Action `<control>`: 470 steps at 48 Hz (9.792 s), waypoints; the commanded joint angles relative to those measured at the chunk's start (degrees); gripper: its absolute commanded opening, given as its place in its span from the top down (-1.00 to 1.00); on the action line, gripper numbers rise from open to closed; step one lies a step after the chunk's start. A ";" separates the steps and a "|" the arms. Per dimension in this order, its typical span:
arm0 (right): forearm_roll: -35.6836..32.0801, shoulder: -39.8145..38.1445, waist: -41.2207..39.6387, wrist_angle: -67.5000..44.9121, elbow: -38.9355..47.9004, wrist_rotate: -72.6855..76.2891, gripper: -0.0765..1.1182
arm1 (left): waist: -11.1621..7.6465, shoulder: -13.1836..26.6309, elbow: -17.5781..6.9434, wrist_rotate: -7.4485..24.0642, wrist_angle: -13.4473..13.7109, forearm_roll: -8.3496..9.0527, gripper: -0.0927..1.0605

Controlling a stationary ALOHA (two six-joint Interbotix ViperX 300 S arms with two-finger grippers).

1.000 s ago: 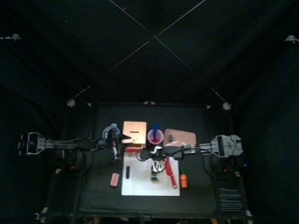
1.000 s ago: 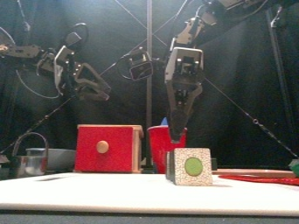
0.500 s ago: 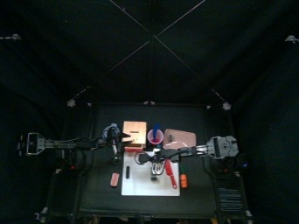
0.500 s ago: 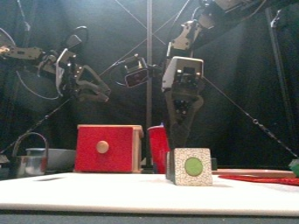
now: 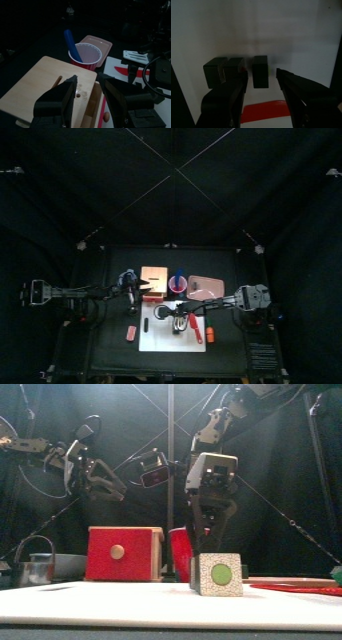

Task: Place sushi on board then cut the sushi with the knife then place the pieces on the plate
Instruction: Place the 4 sushi pieces on the plate

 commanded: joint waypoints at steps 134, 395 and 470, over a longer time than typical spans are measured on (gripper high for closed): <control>-15.82 -26.28 -28.13 -3.08 23.03 64.95 -0.45 | -0.53 -5.27 4.66 0.09 -2.90 15.91 -0.52; -17.58 -23.29 -32.26 -5.89 30.32 68.55 -0.04 | 0.53 -1.05 4.66 0.35 -2.37 6.77 -0.52; -14.41 -24.43 3.08 -3.60 12.92 44.56 -0.37 | 0.88 -0.70 1.49 -0.26 -2.29 4.57 -0.52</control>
